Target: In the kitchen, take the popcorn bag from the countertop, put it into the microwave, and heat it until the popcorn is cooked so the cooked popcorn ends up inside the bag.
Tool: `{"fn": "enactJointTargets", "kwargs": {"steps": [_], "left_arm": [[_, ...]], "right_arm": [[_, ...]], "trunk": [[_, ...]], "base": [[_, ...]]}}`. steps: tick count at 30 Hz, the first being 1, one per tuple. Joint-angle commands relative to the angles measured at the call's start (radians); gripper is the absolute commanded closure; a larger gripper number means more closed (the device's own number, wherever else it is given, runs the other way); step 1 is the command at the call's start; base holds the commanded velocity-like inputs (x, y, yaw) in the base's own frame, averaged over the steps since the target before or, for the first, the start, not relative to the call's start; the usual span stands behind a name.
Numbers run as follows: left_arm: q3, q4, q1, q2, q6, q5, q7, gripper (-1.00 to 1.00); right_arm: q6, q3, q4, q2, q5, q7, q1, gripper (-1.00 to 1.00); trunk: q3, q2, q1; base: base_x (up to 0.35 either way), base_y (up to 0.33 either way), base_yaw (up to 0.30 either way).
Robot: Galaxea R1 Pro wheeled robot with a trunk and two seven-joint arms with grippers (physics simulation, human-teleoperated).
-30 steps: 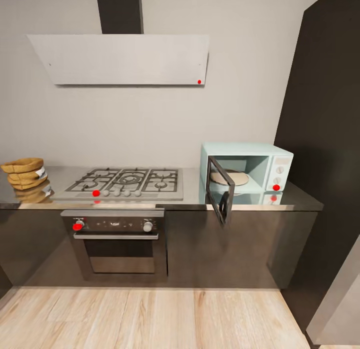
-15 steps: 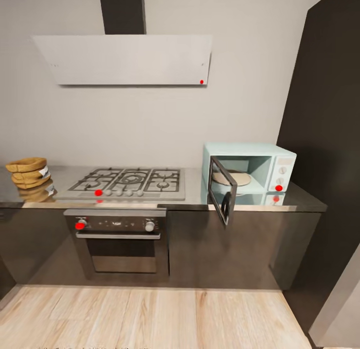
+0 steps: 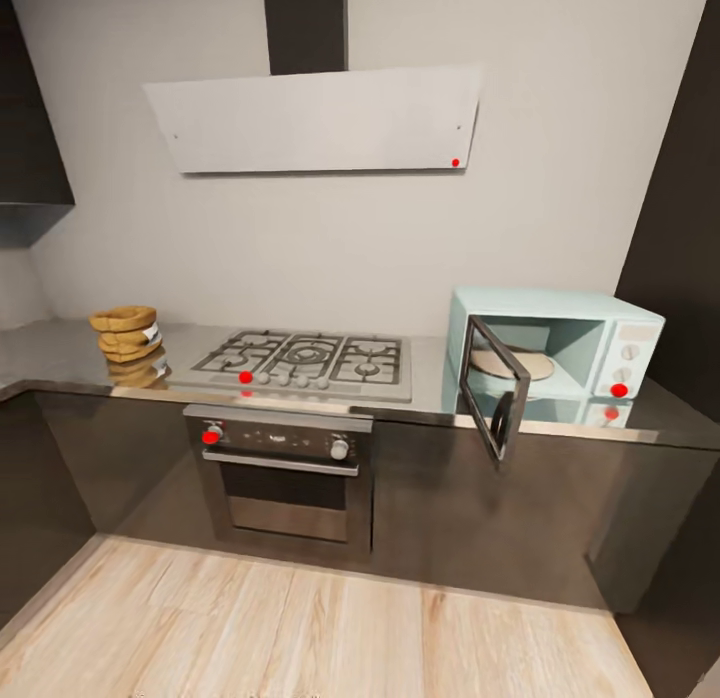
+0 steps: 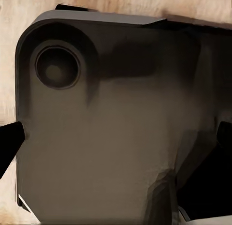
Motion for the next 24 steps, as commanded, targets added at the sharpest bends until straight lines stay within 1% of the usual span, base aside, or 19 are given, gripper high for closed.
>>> {"fn": "enactJointTargets", "kwargs": {"steps": [1,2,4,8,14,15,17,20,22,24], "left_arm": [[0.001,-0.001,0.000,-0.002,-0.001,0.010,0.035,-1.00],[0.001,-0.001,0.000,-0.003,-0.001,0.009,0.078,-1.00],[0.001,-0.002,0.000,-0.003,-0.001,0.009,0.120,-1.00],[0.001,-0.004,0.000,-0.002,-0.002,0.008,0.137,-1.00],[-0.006,-0.005,0.000,0.003,-0.002,0.003,0.139,-1.00],[-0.008,-0.005,0.000,0.012,-0.002,0.000,0.139,-1.00],[-0.009,-0.006,0.000,0.046,-0.002,-0.003,0.139,-1.00],[-0.009,-0.005,0.000,0.084,-0.003,-0.003,0.139,-1.00],[-0.010,-0.005,0.000,0.092,-0.003,-0.002,0.139,-1.00],[-0.011,-0.005,0.000,0.092,-0.003,-0.001,0.139,-1.00]], "right_arm": [[-0.006,-0.008,0.003,0.001,0.008,-0.001,-0.001,-1.00],[-0.006,-0.008,0.003,0.002,0.008,-0.002,-0.001,-1.00],[-0.006,-0.008,0.003,0.004,0.009,-0.003,-0.001,-1.00],[-0.006,-0.008,0.003,0.014,0.009,-0.005,-0.001,-1.00],[-0.009,-0.008,0.003,0.015,0.009,-0.005,0.004,-1.00],[-0.009,-0.008,0.003,0.015,0.009,-0.005,0.004,-1.00],[-0.008,-0.008,0.003,0.015,0.009,-0.005,0.004,-1.00],[-0.008,-0.008,0.003,0.015,0.009,-0.005,0.004,-1.00],[-0.010,-0.008,0.003,0.017,0.009,-0.005,0.004,-1.00],[-0.010,-0.008,0.003,0.021,0.009,-0.006,0.004,-1.00]], "trunk": [[-0.001,-0.001,0.000],[-0.001,-0.001,0.000],[-0.001,-0.001,0.000],[-0.001,-0.001,0.000],[-0.001,-0.001,0.000],[-0.001,-0.001,0.000],[-0.001,-0.001,0.000],[-0.001,-0.001,0.000],[-0.001,-0.001,0.000],[-0.001,-0.001,0.000]], "base": [[0.000,0.000,0.277],[0.000,0.000,0.278],[0.000,0.000,0.278],[0.000,0.000,0.277],[0.000,0.000,0.277],[0.000,0.000,0.278],[0.000,0.000,0.278],[0.000,0.000,0.277],[0.000,0.000,0.277],[0.000,0.000,0.277]]}}
